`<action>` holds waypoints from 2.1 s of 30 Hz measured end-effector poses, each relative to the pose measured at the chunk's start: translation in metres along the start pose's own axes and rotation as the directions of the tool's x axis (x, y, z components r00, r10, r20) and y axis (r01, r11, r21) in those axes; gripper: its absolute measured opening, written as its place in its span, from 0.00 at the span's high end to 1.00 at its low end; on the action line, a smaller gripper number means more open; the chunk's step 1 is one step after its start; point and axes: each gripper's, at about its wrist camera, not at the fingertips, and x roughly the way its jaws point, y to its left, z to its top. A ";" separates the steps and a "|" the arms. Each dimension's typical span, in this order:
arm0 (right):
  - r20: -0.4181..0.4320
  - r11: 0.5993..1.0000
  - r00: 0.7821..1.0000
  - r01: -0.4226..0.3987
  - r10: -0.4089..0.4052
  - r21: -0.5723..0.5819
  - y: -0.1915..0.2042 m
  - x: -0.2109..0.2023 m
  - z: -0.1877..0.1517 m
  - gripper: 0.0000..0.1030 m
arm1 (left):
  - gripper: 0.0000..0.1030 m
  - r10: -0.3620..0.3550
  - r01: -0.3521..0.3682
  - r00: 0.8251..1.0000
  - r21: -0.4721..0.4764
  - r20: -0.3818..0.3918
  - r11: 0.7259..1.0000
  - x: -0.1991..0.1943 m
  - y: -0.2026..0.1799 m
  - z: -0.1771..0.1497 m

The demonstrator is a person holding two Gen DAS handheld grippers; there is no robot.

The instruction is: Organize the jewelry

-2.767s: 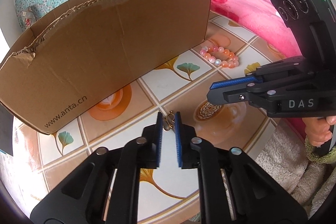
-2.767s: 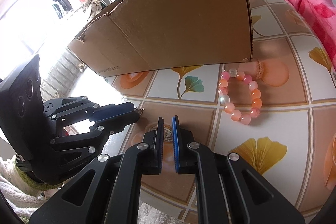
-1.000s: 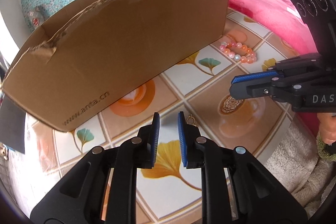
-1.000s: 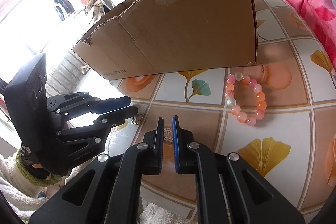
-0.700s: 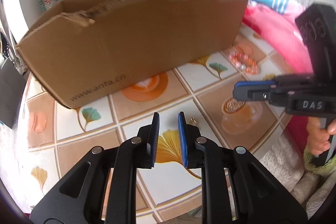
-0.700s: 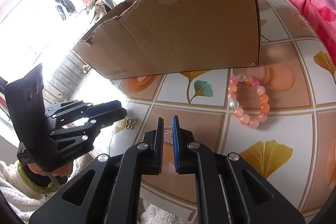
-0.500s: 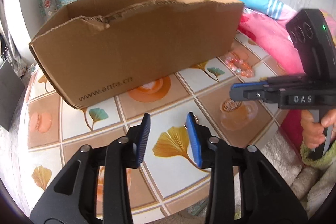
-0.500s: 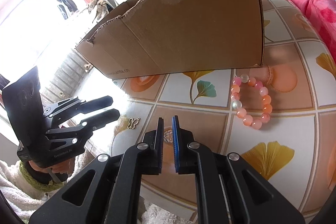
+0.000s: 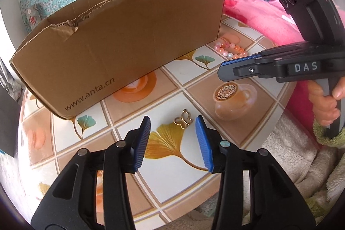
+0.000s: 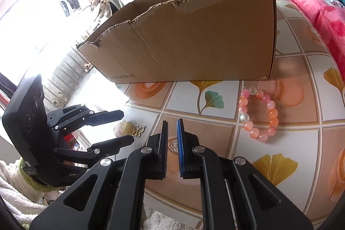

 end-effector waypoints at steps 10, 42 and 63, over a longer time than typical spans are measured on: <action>-0.001 1.000 1.000 -0.008 0.008 0.014 0.000 0.003 -0.003 0.91 | 0.61 -0.131 0.128 0.991 -0.206 0.000 0.970 0.005 0.007 -0.001; 0.054 0.998 0.998 -0.024 0.021 0.054 -0.009 -0.004 -0.020 0.91 | 0.61 0.132 -0.144 0.989 -0.252 -0.065 0.957 0.012 -0.030 0.015; 0.123 0.998 0.992 -0.003 -0.004 0.061 -0.029 -0.010 -0.031 0.91 | 0.84 0.255 -0.278 0.960 -0.281 -0.117 0.918 0.030 -0.043 0.032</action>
